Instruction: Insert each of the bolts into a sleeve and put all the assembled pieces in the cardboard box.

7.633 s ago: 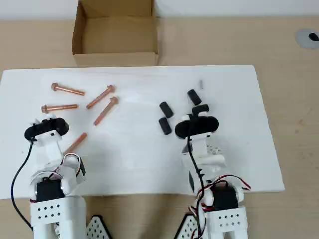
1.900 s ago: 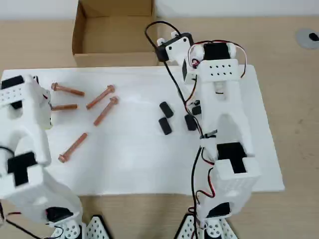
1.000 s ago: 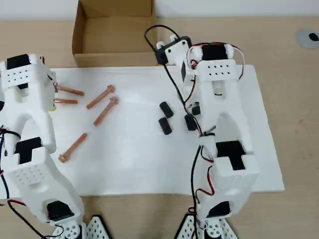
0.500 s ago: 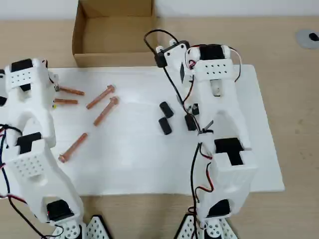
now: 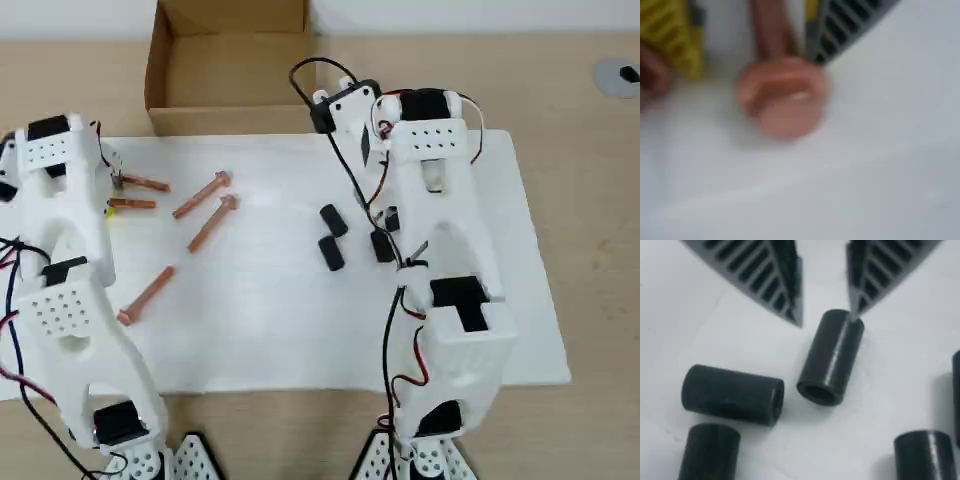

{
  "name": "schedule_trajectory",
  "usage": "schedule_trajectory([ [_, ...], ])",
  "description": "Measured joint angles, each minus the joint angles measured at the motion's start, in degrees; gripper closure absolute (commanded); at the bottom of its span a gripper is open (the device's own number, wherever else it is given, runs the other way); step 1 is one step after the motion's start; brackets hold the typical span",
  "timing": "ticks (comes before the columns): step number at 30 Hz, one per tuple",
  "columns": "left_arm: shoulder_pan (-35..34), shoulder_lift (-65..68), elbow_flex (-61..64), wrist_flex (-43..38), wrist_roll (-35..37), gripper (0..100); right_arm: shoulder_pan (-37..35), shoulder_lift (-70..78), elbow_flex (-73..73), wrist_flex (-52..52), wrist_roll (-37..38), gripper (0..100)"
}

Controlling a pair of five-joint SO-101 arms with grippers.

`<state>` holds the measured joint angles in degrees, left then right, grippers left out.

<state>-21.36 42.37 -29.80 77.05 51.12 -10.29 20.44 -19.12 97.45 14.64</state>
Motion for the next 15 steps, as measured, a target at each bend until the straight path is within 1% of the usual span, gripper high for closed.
schedule_trajectory([
  [1,0.1,0.6,-1.1,0.3,-0.8,100,0.0,0.0,0.0,0.0,0.0,90.6],
  [3,0.3,1.6,-2.6,1.0,-2.5,99,0.0,0.0,0.0,0.0,0.0,90.6],
  [11,0.3,2.2,-4.2,5.7,-3.1,99,4.2,0.0,0.0,0.0,0.0,90.6],
  [15,0.2,3.0,-7.7,11.3,-4.4,99,5.1,0.0,0.0,0.0,0.0,90.6],
])
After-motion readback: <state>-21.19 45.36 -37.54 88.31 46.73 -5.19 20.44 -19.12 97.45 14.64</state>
